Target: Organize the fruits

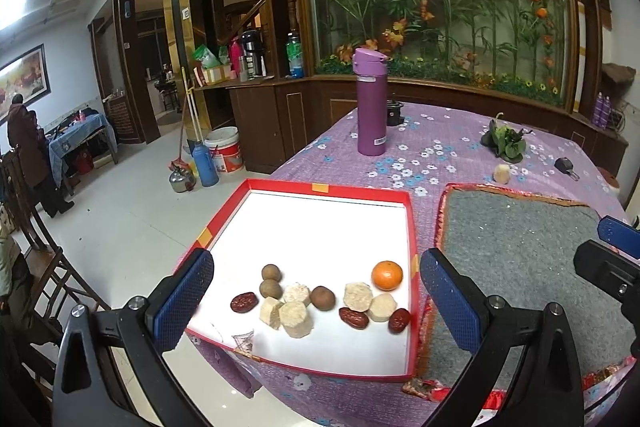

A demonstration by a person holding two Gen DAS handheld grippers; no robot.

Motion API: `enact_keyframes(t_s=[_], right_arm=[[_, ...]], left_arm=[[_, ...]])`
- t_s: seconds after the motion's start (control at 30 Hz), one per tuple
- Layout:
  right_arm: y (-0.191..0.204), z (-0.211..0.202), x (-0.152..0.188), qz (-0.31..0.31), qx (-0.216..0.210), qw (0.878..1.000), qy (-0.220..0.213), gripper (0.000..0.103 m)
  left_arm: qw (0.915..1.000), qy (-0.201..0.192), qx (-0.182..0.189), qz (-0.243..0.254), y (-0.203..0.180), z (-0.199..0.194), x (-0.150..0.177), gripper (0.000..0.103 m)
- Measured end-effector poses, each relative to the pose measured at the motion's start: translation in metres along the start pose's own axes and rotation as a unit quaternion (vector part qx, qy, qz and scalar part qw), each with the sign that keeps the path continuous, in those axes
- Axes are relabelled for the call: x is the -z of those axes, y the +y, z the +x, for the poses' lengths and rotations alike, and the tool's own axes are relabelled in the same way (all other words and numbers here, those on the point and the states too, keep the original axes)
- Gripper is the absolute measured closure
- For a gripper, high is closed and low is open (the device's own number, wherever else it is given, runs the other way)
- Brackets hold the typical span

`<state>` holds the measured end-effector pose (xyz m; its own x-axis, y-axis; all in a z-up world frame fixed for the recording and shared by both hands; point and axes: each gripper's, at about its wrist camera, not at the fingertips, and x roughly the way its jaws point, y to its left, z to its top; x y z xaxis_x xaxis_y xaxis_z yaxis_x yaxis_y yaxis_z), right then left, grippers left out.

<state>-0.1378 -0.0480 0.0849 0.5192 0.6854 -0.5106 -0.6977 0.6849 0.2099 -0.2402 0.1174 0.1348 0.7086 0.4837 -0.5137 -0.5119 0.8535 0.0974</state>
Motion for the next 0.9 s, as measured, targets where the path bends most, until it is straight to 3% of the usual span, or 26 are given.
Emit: enact_keyframes(t_s=[0.9], right_arm=[[-0.027,-0.014,0.005,0.025,0.009,1.0,-0.009,0.023]], left_arm=[[0.9982,-0.007,0.04,0.044,-0.046,-0.017,-0.005,0.0]])
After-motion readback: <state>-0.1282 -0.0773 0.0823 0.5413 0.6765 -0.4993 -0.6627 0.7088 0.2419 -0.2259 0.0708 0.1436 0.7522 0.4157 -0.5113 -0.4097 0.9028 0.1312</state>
